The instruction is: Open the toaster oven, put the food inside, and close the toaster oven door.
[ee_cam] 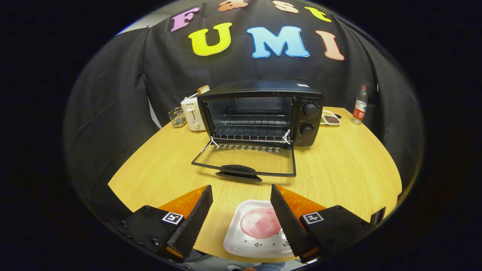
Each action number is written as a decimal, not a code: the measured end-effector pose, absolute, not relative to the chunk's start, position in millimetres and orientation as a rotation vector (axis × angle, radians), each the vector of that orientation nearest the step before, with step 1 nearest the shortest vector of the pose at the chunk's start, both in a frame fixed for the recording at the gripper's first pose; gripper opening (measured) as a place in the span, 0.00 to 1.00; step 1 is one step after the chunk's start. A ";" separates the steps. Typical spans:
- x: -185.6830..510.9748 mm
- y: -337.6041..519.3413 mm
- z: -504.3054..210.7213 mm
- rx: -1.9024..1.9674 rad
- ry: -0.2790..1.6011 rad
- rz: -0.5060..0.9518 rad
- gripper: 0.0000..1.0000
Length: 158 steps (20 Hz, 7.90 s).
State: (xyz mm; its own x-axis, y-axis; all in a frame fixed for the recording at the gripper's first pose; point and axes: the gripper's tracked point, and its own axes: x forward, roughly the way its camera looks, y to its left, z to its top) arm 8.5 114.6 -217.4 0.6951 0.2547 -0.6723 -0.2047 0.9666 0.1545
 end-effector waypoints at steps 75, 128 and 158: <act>-32.0 129.5 -215.2 0.921 1.065 0.098 0.02; 224.6 170.5 -250.9 1.355 0.624 -0.328 0.60; 66.4 171.0 -311.5 0.225 0.939 0.024 0.98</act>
State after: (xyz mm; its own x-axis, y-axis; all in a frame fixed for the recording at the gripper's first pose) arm 66.4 171.0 -311.5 0.5922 0.1179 -0.7971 0.0775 0.9763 0.2020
